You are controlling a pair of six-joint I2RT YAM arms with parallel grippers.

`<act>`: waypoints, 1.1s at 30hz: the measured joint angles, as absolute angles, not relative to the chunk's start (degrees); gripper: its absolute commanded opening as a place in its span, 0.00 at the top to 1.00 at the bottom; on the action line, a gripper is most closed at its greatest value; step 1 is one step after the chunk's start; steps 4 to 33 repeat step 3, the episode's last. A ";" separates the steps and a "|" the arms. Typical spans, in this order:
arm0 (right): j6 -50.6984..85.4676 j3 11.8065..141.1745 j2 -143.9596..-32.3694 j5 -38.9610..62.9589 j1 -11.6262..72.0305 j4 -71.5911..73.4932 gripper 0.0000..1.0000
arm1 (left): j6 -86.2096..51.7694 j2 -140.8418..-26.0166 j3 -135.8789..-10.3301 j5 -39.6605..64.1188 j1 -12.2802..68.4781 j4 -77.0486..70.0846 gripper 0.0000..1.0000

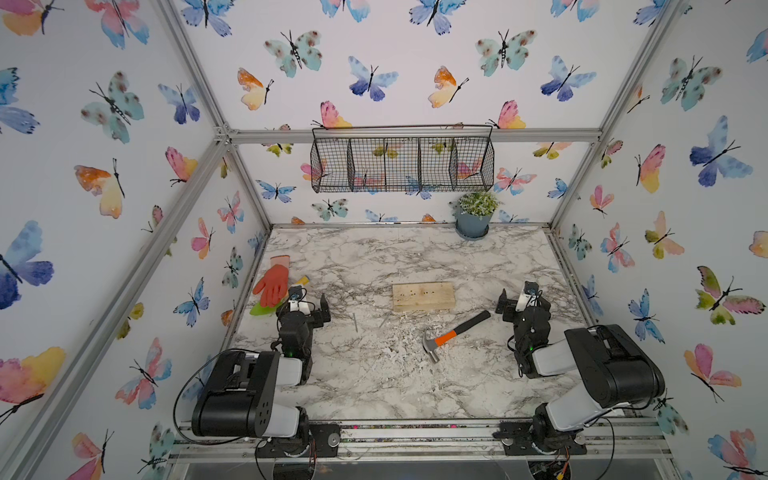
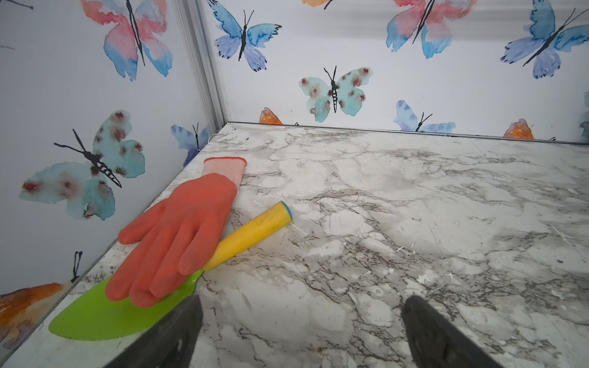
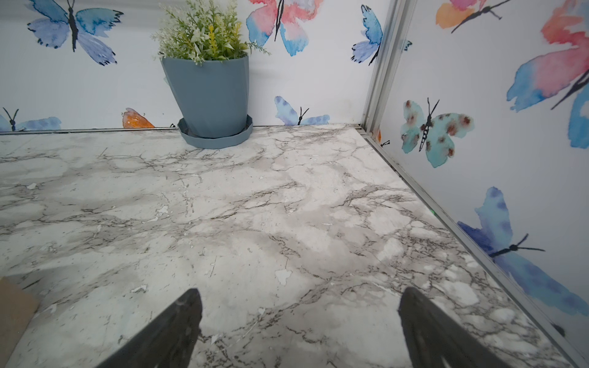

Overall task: Use a claw hammer to pull out a nail
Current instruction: Reset both arms

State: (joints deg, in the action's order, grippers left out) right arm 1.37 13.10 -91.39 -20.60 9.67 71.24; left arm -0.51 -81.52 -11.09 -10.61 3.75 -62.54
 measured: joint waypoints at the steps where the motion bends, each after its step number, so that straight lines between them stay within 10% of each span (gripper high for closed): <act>1: 1.37 13.10 -91.39 -20.58 9.69 71.24 0.02 | -0.51 -81.52 -11.40 -10.59 3.73 -62.48 0.02; 33: 1.37 13.10 -91.39 -20.58 9.69 71.26 0.02 | -0.54 -81.52 -11.75 -10.37 3.57 -62.50 0.02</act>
